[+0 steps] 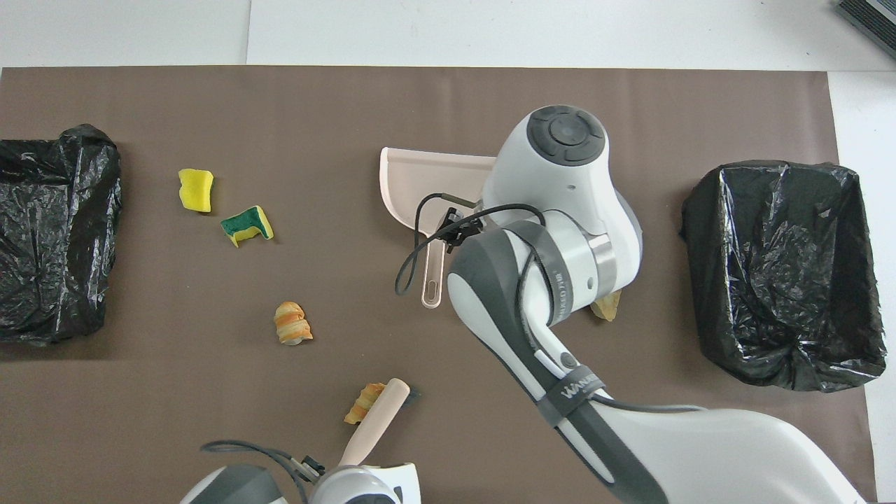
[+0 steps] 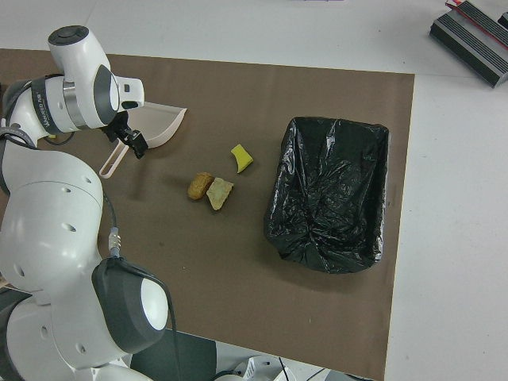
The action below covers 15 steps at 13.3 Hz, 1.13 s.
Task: Sweep and dump trash in bin
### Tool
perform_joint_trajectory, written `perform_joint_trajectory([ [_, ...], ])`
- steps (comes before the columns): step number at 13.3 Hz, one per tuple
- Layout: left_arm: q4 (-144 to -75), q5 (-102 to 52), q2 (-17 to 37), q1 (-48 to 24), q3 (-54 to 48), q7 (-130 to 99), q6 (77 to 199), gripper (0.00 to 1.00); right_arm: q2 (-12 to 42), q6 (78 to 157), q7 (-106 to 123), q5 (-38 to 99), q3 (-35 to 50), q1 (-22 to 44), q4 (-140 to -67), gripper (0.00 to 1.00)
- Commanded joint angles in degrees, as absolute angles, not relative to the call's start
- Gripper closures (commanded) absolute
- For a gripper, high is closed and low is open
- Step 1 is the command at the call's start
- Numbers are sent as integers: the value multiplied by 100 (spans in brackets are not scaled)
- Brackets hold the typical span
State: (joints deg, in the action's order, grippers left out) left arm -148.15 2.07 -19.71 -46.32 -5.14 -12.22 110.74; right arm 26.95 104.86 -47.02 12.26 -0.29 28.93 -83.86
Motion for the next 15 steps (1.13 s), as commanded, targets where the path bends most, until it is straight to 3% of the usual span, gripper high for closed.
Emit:
perform_joint_trajectory([
  [1, -14784, 167, -1837, -3310, -536, -251, 11363, 100, 3419, 10563, -5036, 1283, 9, 3234, -7585, 0],
  [5, -13951, 324, -925, -1752, -536, 815, 11838, 100, 3393, 10687, -4695, 1011, 18, 3304, -7909, 0],
  [7, -13292, 421, -546, -1460, -536, 940, 11682, 100, 3340, 10705, -4404, 1002, 18, 3270, -8059, 0],
  [11, -11650, 527, -282, -1039, -536, 1510, 10497, 100, 3147, 10740, -4062, 1011, 18, 3261, -8428, 0],
  [12, -11376, 527, -229, -924, -536, 1668, 10320, 100, 3146, 10740, -3930, 1028, 26, 3252, -8446, 16],
  [14, -11014, 536, 25, -634, -536, 1801, 10458, 100, 3138, 10758, -3946, 1098, 26, 3252, -8472, 79],
  [15, -10934, 597, 122, -433, -536, 1837, 10729, 100, 3138, 10749, -4033, 1125, 26, 3269, -8473, 100],
])
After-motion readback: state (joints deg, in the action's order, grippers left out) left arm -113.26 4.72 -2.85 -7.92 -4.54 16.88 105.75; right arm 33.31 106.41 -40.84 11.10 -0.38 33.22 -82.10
